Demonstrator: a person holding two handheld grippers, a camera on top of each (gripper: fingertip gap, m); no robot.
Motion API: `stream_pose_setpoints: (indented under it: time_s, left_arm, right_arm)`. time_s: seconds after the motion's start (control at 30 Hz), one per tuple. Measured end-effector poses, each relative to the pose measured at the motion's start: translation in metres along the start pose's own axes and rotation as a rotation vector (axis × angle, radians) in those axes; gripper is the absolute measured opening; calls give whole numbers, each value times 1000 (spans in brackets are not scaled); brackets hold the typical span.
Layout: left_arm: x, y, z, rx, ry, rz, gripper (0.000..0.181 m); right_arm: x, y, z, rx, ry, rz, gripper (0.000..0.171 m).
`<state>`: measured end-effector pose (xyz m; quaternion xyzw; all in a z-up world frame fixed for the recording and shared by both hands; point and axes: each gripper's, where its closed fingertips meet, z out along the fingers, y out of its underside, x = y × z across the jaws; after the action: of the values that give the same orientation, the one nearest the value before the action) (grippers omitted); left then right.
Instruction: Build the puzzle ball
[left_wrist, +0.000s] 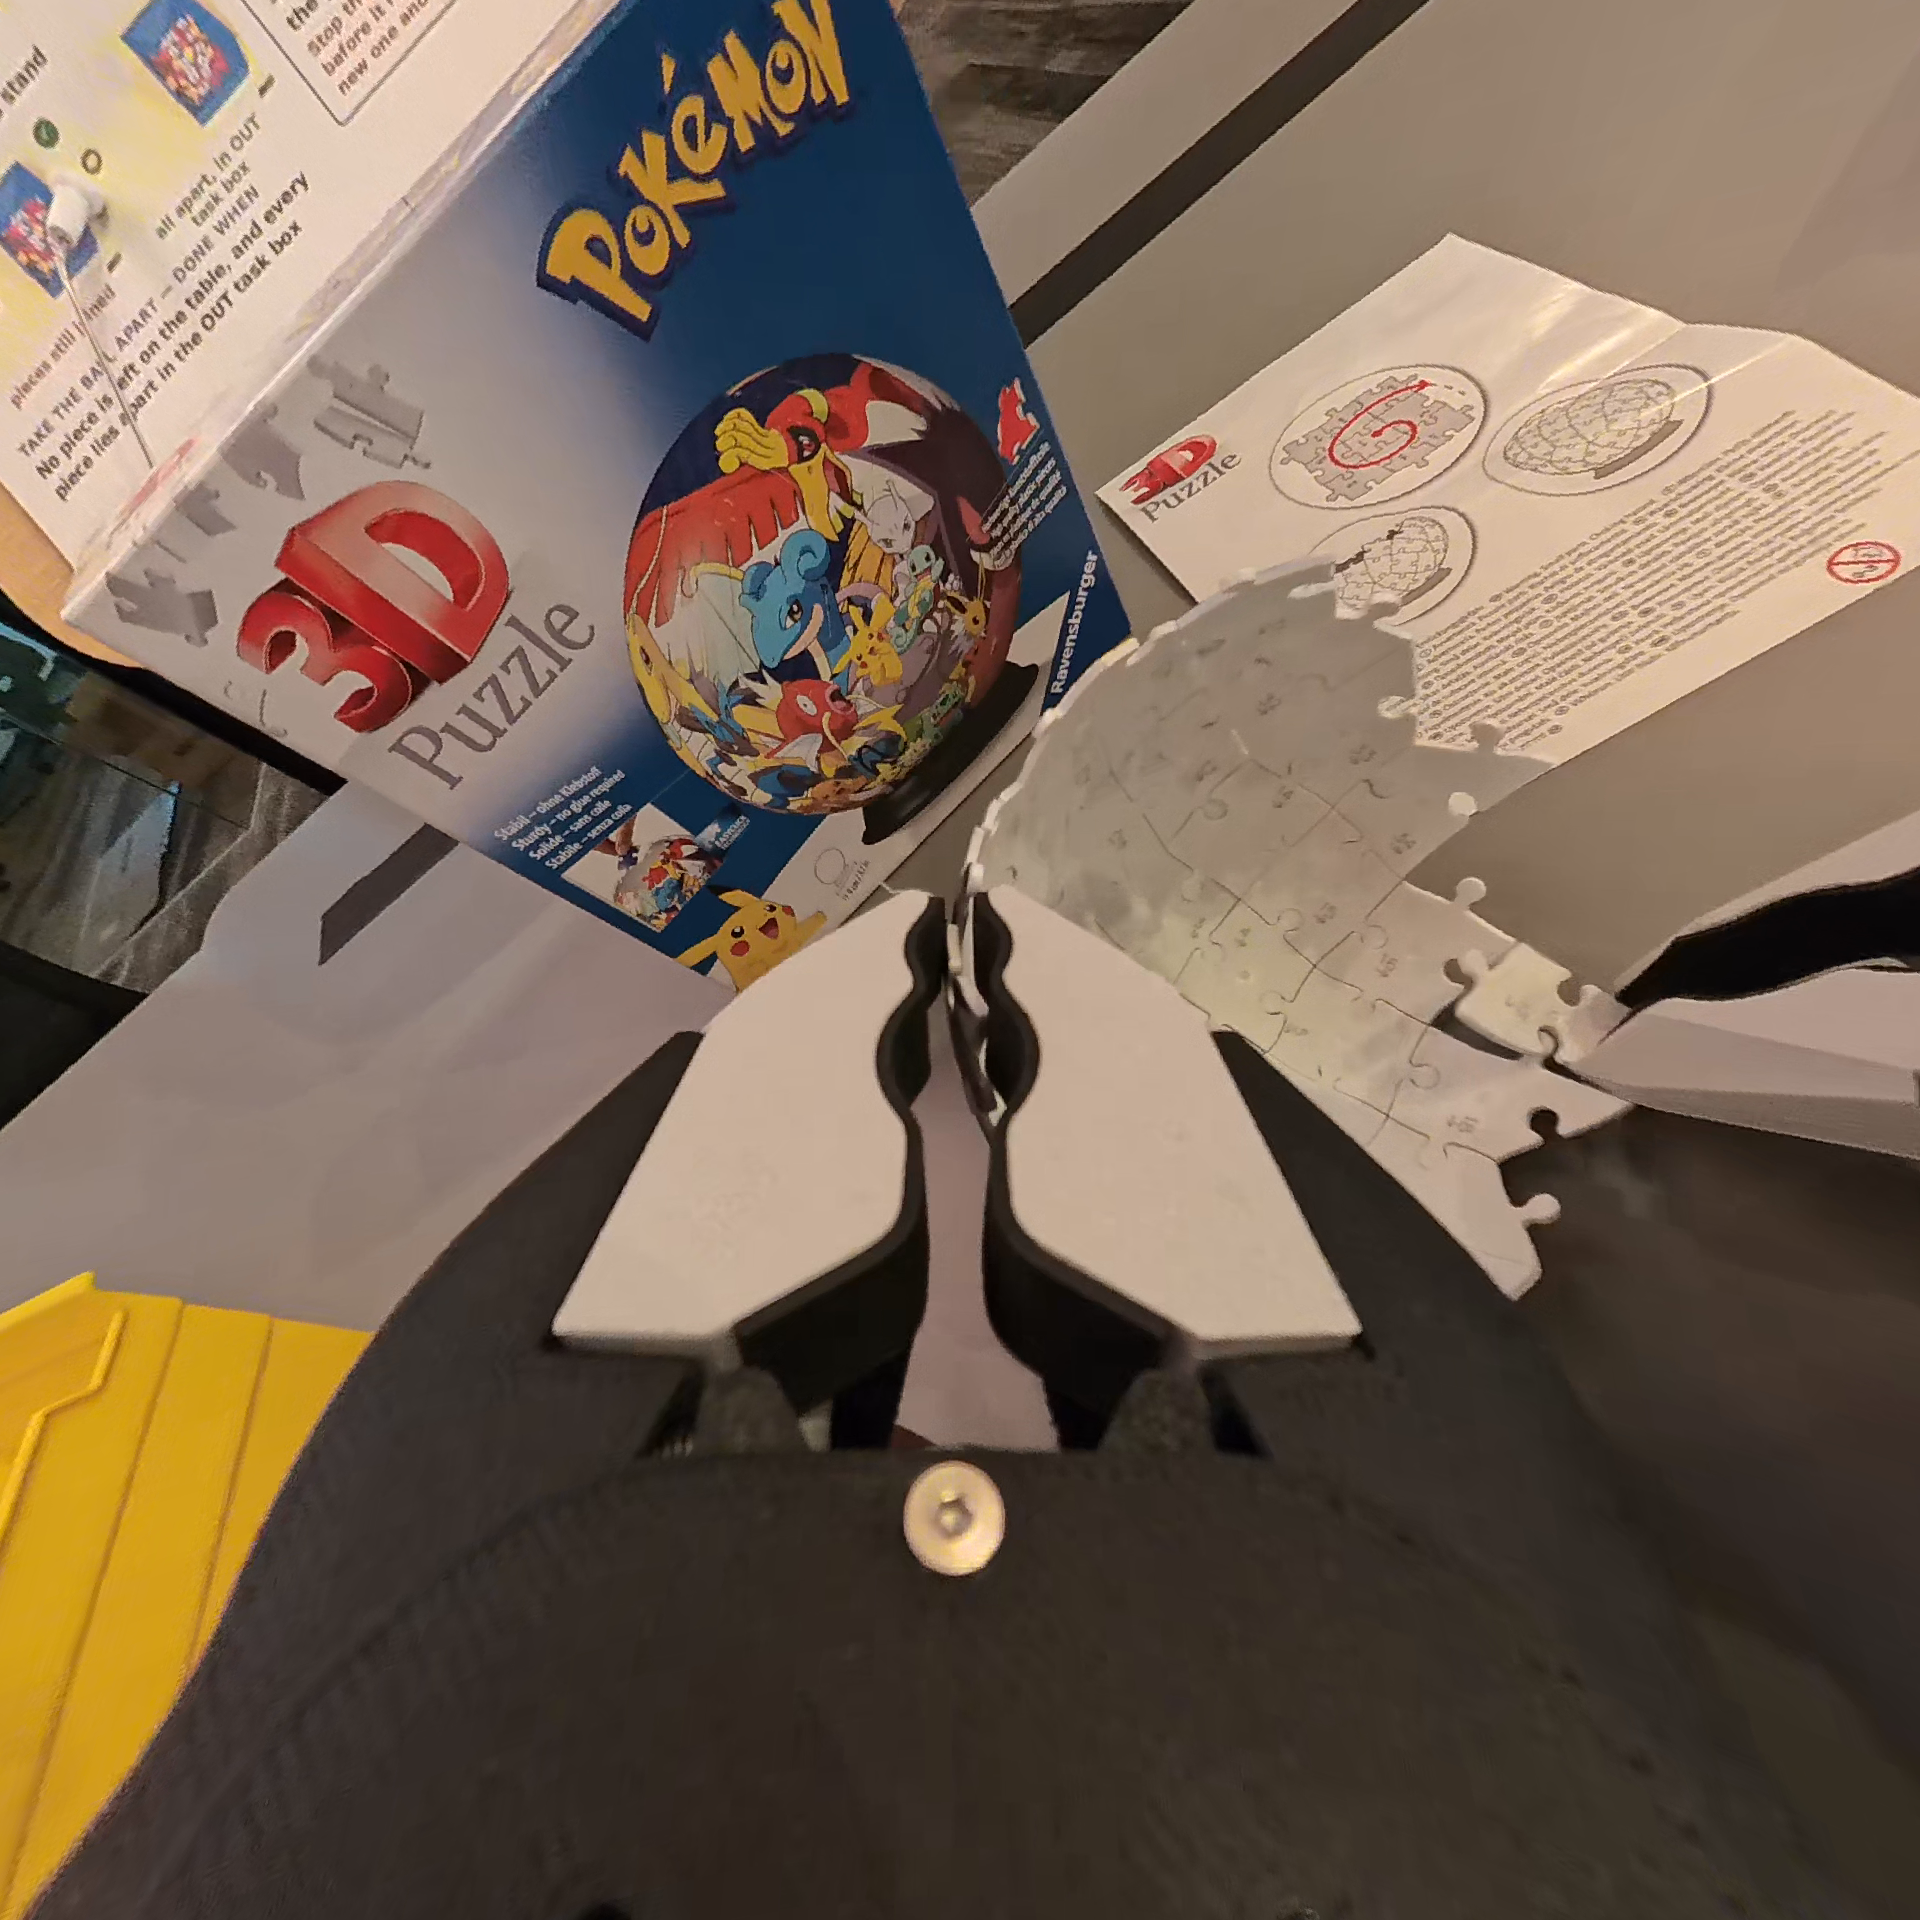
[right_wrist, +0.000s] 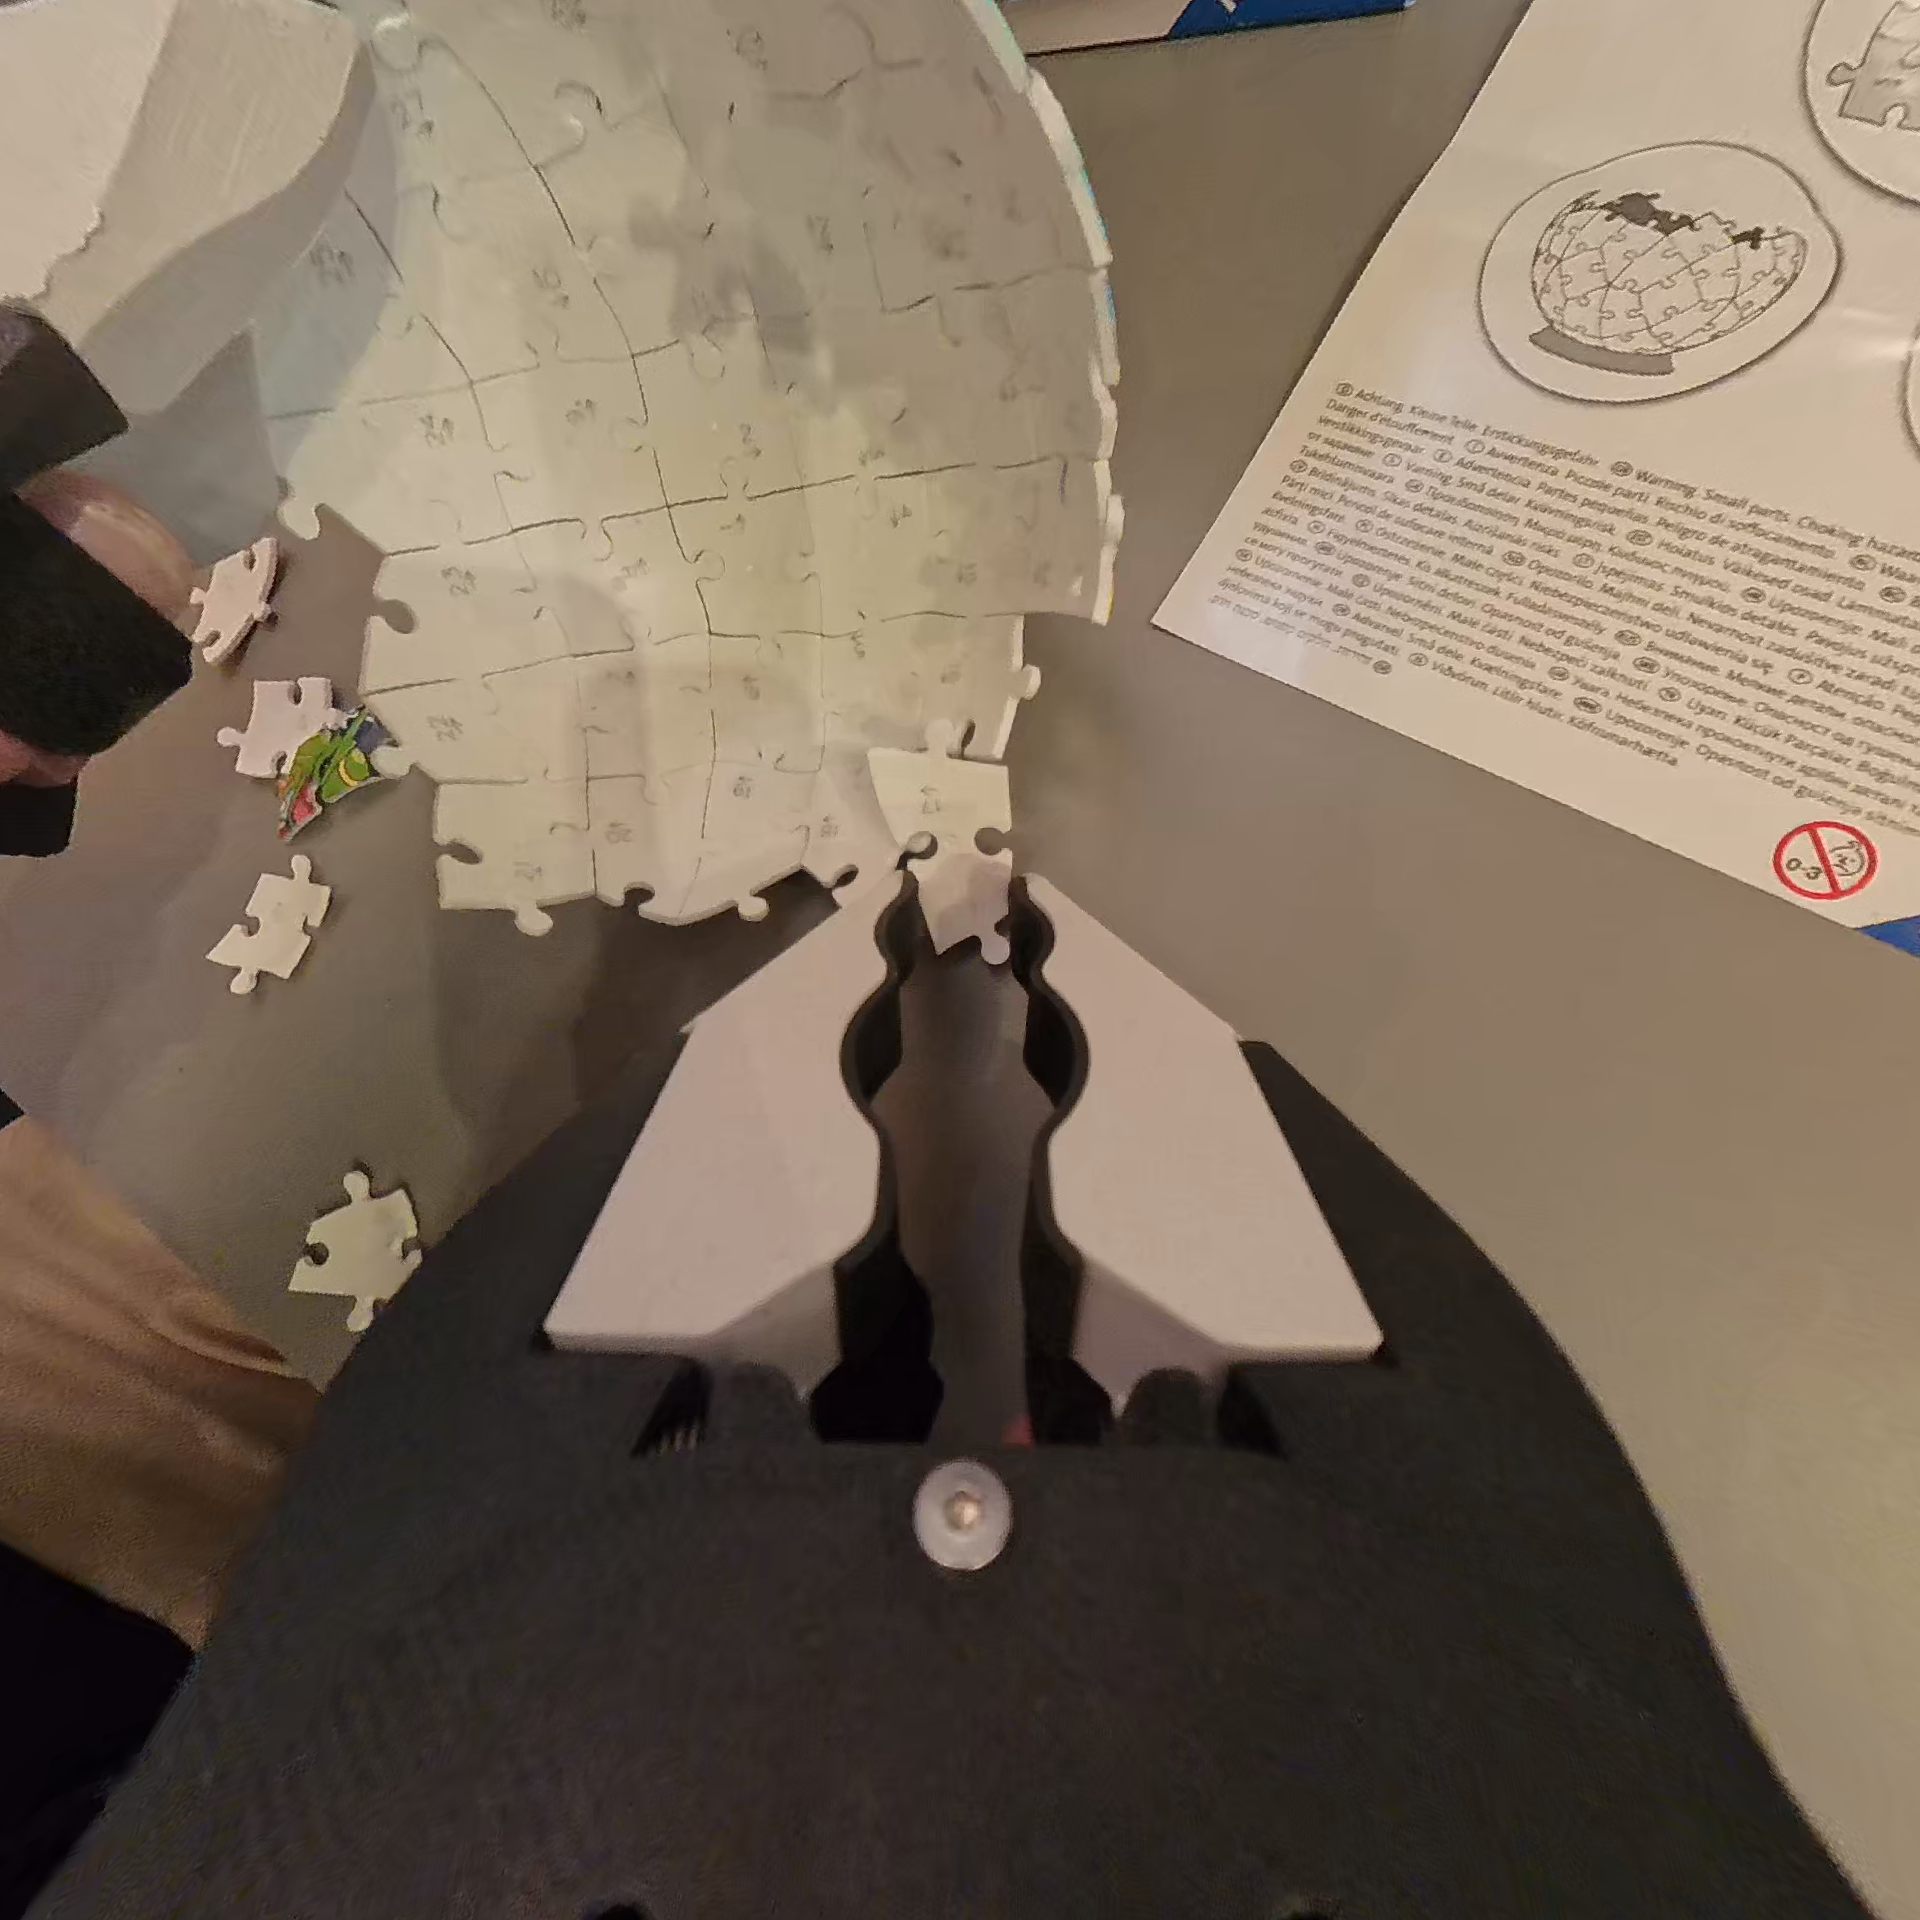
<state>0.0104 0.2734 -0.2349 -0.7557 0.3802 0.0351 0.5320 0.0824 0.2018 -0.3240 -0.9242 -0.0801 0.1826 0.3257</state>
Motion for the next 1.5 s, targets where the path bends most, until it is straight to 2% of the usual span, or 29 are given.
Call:
stream_pose_setpoints:
  time_s: [0.4, 0.47, 0.53, 0.6, 0.8, 1.5]
  left_arm:
    - [-1, -1, -1, 12, -21, 25, 4]
    - [-1, -2, -2, 17, -22, 28, 4]
    - [0, -2, -2, 21, -24, 30, 4]
    - [0, -2, -2, 22, -24, 32, 4]
    - [1, -3, -3, 28, -29, 39, 4]
    - [16, -22, -25, 139, 3, 15, 9]
  right_arm:
    - [-6, -3, -5, 22, -11, -12, 24]
    - [-9, -8, -10, 51, -31, -42, 19]
    - [-14, -17, -14, 85, -57, -108, 6]
    - [-10, -20, -10, 67, -21, -202, 0]
    - [-9, -18, 7, 3, -16, -314, 0]
    - [1, -16, 16, -11, 31, -248, 0]
